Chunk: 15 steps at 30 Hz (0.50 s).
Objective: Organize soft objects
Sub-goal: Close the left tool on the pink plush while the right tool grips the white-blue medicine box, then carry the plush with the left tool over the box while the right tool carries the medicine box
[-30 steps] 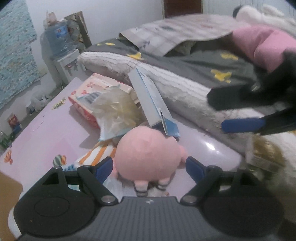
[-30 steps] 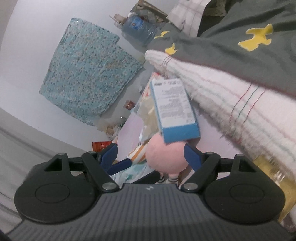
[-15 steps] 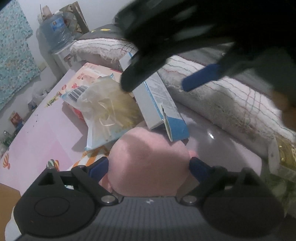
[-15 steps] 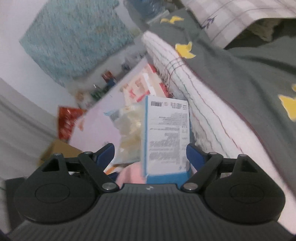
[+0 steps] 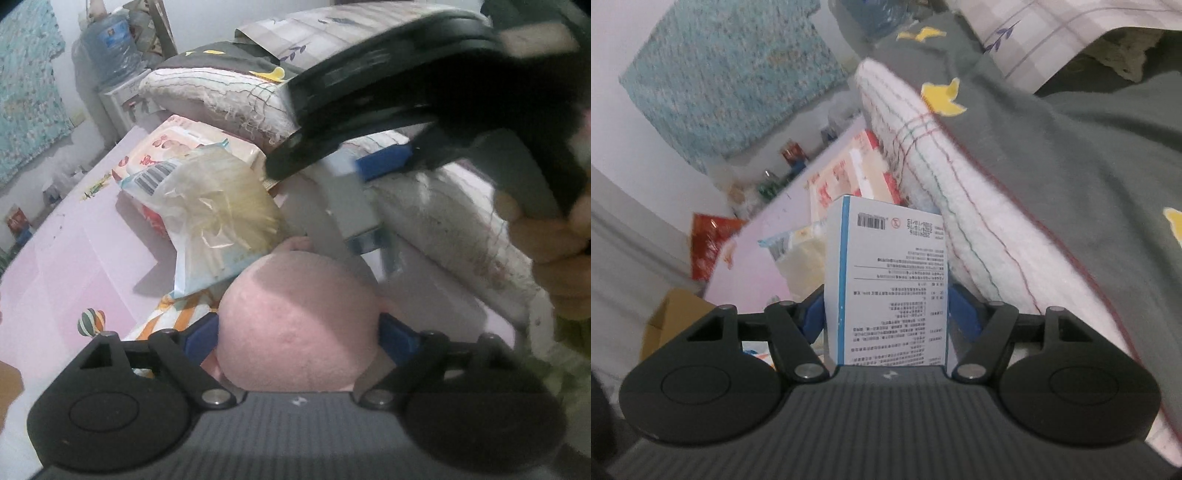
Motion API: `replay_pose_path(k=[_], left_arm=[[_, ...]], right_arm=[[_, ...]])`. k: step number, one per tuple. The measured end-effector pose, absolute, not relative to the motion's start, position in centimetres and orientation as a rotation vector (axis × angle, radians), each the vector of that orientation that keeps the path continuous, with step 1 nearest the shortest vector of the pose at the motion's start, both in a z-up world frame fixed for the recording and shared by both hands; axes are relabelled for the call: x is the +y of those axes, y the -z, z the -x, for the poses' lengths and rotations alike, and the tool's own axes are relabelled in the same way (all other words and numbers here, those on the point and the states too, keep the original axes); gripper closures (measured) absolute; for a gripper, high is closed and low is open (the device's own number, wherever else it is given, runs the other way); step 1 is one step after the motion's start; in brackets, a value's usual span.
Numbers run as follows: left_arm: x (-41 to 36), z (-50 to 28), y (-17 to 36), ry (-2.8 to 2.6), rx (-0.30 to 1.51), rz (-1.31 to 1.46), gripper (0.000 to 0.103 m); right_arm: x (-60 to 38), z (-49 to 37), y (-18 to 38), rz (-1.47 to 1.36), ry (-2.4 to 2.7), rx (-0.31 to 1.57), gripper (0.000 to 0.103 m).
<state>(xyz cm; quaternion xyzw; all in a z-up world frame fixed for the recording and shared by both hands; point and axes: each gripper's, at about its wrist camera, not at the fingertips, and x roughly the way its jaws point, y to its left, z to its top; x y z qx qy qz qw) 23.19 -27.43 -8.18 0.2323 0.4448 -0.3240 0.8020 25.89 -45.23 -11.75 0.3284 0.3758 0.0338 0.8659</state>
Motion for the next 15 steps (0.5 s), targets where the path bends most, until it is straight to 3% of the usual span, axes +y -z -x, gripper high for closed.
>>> replay_pose_path(k=[15], left_arm=[[-24.5, -21.7, 2.2, 0.750, 0.852, -0.294, 0.014]], right_arm=[[-49.1, -19.0, 6.8, -0.890, -0.149, 0.562, 0.036]])
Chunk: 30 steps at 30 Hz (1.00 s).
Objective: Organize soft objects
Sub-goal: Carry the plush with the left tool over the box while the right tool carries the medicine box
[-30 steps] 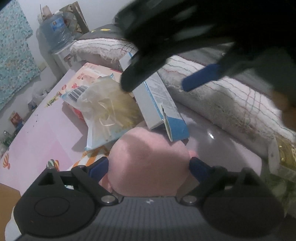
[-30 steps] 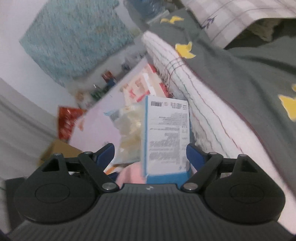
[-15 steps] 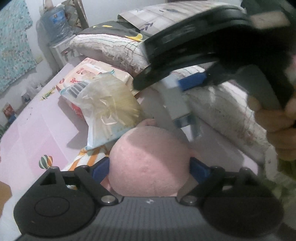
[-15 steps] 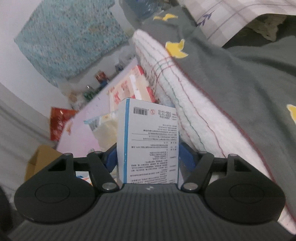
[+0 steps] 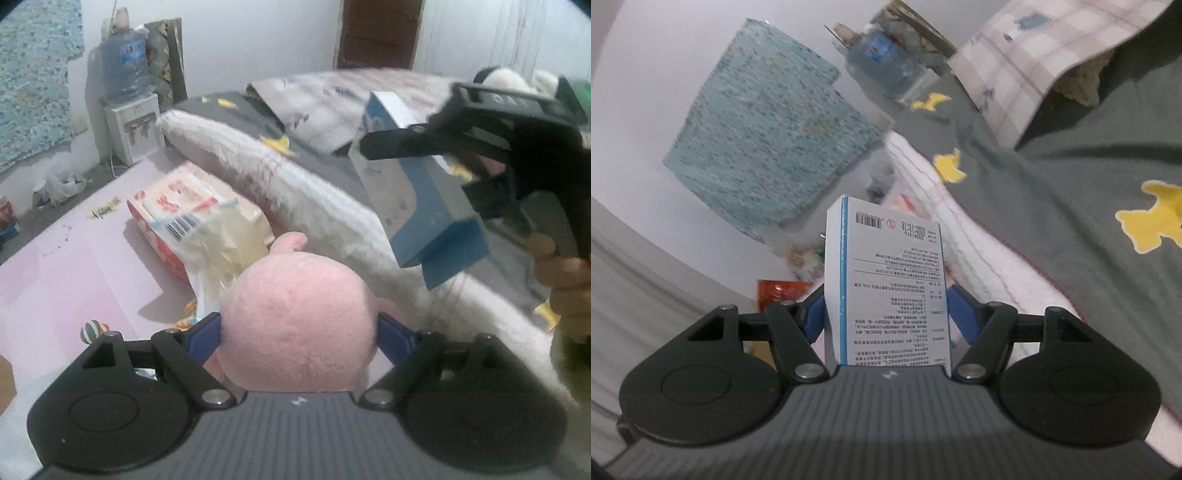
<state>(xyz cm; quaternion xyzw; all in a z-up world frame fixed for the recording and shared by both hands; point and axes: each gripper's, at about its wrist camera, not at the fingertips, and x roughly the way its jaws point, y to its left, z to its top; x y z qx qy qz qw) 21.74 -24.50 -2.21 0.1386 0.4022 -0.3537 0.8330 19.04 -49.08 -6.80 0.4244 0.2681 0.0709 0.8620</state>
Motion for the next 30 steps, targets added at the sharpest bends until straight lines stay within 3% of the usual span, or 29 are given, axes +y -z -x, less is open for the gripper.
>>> replay_pose_path(k=[7, 16, 22, 30], left_arm=[[-19.6, -20.0, -3.8, 0.727, 0.793, -0.160, 0.014], [-6.2, -16.2, -10.2, 0.488, 0.704, -0.026, 0.014], [2.8, -14.6, -10.6, 0.268, 0.699, 0.019, 0.014], [12.2, -16.5, -6.4, 0.015, 0.804, -0.030, 0.014]], right_arm=[[-47.0, -15.8, 1.9, -0.877, -0.249, 0.484, 0.036], [-38.5, -14.9, -2.0, -0.865, -0.503, 0.517, 0.036], [-29.1, -17.0, -2.4, -0.858, -0.679, 0.634, 0.036], [-18.0, -17.7, -1.7, -0.816, -0.808, 0.785, 0.036]])
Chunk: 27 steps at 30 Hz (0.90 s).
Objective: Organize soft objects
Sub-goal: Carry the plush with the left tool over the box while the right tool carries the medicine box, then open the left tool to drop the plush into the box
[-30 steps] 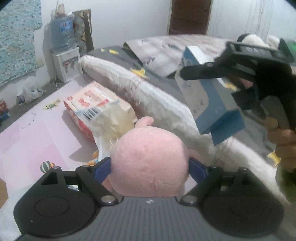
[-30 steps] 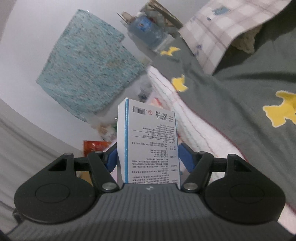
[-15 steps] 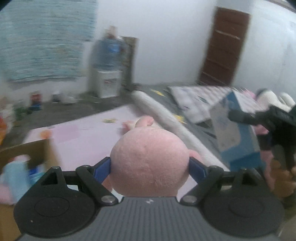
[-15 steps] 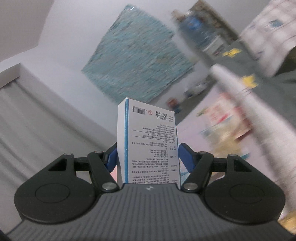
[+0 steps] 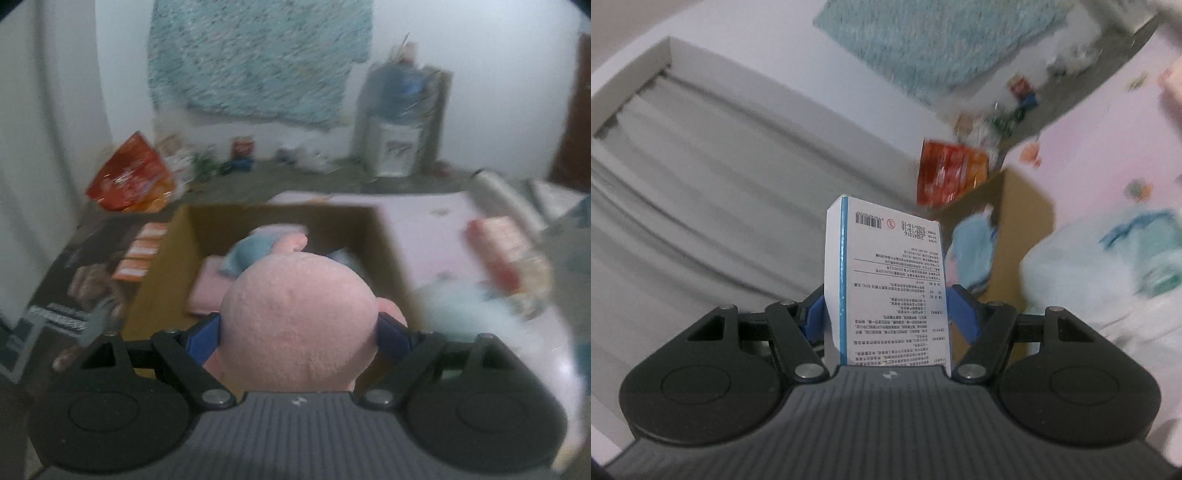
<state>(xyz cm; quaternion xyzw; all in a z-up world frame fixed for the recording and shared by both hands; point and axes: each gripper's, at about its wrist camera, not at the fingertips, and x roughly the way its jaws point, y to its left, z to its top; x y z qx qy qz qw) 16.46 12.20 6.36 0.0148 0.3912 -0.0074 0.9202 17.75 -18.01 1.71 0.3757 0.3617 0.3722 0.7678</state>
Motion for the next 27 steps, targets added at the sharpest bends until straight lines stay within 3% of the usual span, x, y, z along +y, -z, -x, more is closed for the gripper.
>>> replay_pose_path(k=[13, 27], left_arm=[[16.0, -22.9, 1.7, -0.077, 0.990, -0.229, 0.013], [15.9, -24.2, 3.9, -0.140, 0.957, -0.331, 0.003]], right_arm=[[-12.3, -18.1, -1.3, -0.769, -0.821, 0.893, 0.035], [-13.2, -19.3, 0.4, -0.757, -0.797, 0.926, 0.035]])
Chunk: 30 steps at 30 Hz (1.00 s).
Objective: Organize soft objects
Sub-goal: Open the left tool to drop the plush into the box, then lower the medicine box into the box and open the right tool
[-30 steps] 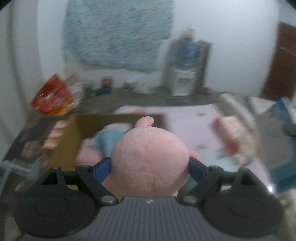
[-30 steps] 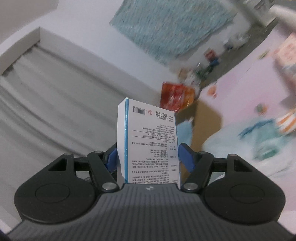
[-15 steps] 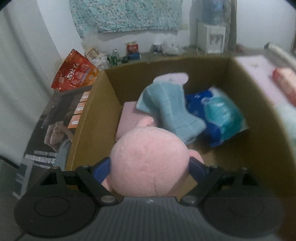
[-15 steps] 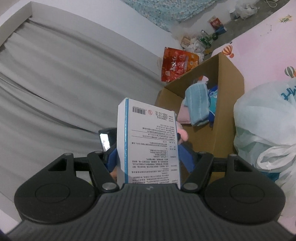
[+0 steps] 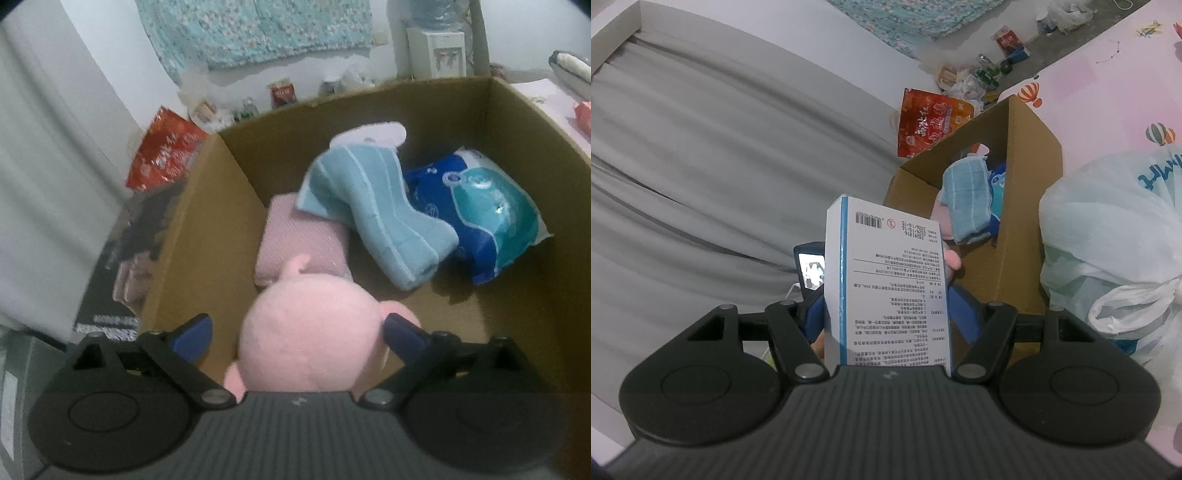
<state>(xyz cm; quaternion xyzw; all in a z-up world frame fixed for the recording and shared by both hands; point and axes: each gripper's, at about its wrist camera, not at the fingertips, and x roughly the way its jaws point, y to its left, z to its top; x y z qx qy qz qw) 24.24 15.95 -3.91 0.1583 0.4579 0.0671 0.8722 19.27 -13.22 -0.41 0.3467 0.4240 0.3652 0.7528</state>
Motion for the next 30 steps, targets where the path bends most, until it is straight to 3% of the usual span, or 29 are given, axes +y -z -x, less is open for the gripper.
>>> replay_pose_path(k=[15, 30], left_arm=[[18.4, -18.3, -2.8, -0.167, 0.802, -0.176, 0.003], [22.9, -14.3, -3.2, -0.230, 0.790, -0.068, 0.004]], right_arm=[[-6.2, -23.1, 0.1, -0.673, -0.812, 0.991, 0.035], [3.3, -30.3, 8.1, -0.586, -0.547, 1.242, 0.029]])
